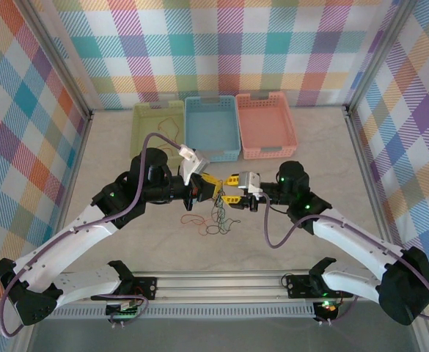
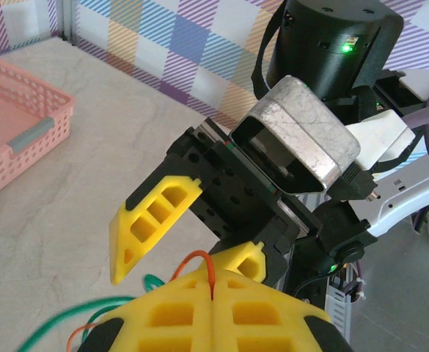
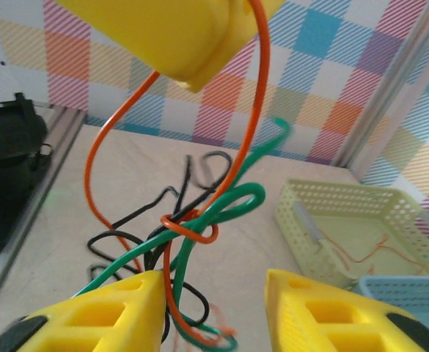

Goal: Untangle the cables

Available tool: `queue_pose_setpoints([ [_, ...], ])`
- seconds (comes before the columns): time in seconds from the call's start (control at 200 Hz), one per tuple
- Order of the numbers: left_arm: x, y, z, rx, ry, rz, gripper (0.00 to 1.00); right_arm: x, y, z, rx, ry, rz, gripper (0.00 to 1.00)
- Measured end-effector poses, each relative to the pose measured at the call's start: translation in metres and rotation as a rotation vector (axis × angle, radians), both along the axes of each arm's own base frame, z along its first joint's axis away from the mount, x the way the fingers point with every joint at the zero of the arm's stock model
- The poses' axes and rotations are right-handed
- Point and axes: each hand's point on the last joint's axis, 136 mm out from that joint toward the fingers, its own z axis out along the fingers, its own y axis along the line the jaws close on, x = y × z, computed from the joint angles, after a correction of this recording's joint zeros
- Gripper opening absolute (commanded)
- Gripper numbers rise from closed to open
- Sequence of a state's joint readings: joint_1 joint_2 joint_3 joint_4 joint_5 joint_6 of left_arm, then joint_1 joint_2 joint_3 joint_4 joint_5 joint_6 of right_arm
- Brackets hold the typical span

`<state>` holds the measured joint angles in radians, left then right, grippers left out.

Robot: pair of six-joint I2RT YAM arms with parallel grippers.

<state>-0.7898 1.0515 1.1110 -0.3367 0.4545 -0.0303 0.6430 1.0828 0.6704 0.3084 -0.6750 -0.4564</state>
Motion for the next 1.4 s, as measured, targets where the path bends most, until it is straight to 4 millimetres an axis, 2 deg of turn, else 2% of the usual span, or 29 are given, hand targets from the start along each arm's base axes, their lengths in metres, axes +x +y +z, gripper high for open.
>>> queue_pose_setpoints([
  [0.1, 0.0, 0.0, -0.003, 0.005, 0.004, 0.0, 0.0, -0.004, 0.002, 0.0, 0.001, 0.026, 0.031, 0.41],
  [0.18, 0.0, 0.0, -0.004, 0.007, 0.006, 0.0, 0.0, -0.006, 0.002, 0.001, 0.005, 0.043, 0.04, 0.36],
  [0.46, -0.001, 0.001, -0.004, 0.006, 0.004, 0.002, 0.0, -0.001, 0.001, -0.001, 0.003, 0.081, 0.004, 0.04],
  [0.535, -0.002, 0.003, -0.004, 0.004, 0.002, 0.002, 0.0, 0.002, 0.001, -0.001, 0.003, 0.089, -0.016, 0.0],
  [0.76, -0.004, 0.009, -0.004, 0.002, -0.011, 0.023, 0.0, 0.011, -0.002, -0.001, 0.008, 0.113, -0.064, 0.0],
  [0.895, 0.003, 0.018, -0.007, 0.013, -0.032, 0.089, 0.0, 0.015, -0.004, -0.003, 0.006, 0.137, -0.09, 0.0],
  [1.0, 0.017, 0.032, -0.004, 0.009, -0.079, 0.205, 0.0, 0.013, -0.005, -0.012, -0.024, 0.164, -0.086, 0.0],
  [1.15, 0.036, 0.05, 0.0, 0.013, -0.107, 0.361, 0.0, -0.007, 0.001, -0.021, -0.102, 0.176, 0.014, 0.0],
  [1.26, 0.051, 0.064, -0.001, 0.027, -0.102, 0.482, 0.0, -0.015, 0.007, -0.024, -0.147, 0.145, 0.046, 0.0],
  [1.33, 0.062, 0.079, -0.004, 0.039, -0.091, 0.573, 0.0, -0.017, 0.005, -0.028, -0.167, 0.13, 0.043, 0.0],
  [1.4, 0.08, 0.106, 0.003, 0.022, -0.101, 0.716, 0.0, -0.022, -0.002, -0.042, -0.204, 0.146, 0.038, 0.0],
])
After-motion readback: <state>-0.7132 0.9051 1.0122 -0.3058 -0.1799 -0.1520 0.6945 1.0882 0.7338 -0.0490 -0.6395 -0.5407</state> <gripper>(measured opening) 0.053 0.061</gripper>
